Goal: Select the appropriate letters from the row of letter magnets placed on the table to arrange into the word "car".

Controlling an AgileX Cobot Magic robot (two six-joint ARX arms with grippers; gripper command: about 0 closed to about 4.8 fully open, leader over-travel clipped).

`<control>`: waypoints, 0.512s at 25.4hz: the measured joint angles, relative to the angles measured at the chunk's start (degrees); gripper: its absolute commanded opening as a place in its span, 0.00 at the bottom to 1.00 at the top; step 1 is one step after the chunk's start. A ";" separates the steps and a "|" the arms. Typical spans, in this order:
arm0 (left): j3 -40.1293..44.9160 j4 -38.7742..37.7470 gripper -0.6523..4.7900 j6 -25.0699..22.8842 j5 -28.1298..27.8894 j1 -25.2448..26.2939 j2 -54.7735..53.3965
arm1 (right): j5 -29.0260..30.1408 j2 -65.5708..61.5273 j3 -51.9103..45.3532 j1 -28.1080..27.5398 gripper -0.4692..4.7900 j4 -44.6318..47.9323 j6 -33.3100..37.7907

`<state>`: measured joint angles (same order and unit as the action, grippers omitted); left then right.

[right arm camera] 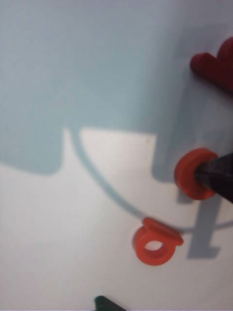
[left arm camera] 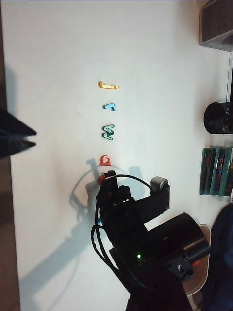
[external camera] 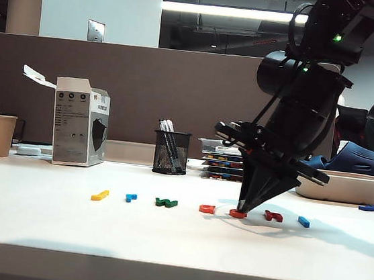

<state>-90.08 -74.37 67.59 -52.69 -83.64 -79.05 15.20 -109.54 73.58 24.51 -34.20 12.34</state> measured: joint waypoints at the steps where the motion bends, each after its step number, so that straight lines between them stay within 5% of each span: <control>1: 0.00 0.00 0.11 0.00 0.00 0.00 0.00 | 0.28 0.00 0.02 0.00 0.08 -0.28 -0.02; 13: 0.02 0.00 0.11 0.00 0.00 0.00 0.00 | 2.10 0.24 0.31 2.86 0.08 -5.49 -1.46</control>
<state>-90.06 -74.37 67.59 -52.69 -83.64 -79.05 17.30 -109.30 73.89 27.38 -39.68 10.87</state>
